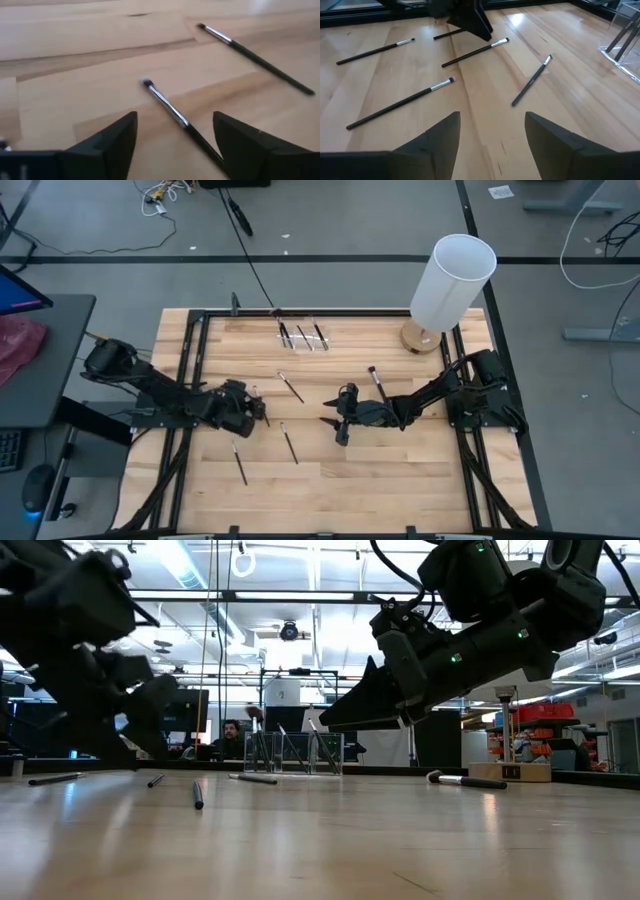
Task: Put items in baskets/containers
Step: Put the black eyeshadow brush into the transparent organizer
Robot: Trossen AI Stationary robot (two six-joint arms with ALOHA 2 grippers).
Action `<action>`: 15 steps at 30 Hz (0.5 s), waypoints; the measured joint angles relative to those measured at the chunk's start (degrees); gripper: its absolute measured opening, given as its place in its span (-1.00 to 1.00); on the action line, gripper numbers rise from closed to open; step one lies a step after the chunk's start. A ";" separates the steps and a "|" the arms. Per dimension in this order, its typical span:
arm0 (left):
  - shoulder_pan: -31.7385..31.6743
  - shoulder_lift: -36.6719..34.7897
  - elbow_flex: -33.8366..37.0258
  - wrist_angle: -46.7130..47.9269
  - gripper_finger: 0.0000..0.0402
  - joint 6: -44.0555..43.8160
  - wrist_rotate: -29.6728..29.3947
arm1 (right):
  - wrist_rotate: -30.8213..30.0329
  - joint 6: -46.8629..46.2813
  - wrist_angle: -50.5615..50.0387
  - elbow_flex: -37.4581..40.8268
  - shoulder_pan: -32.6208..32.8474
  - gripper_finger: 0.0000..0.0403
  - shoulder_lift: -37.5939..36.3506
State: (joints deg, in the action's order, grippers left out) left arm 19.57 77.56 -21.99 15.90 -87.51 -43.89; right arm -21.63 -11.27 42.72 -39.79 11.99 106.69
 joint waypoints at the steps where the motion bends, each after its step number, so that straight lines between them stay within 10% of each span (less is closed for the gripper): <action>1: -0.68 0.01 0.76 -1.50 0.35 0.91 -0.06 | 0.00 -0.03 0.00 0.00 0.00 0.12 0.00; 15: -3.69 7.35 1.82 -10.86 0.02 6.99 -2.39 | 0.00 -0.19 0.03 0.02 0.00 0.12 0.00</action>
State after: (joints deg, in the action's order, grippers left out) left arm 15.88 84.91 -20.16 5.05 -80.51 -46.28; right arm -21.63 -11.46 42.75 -39.77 11.99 106.69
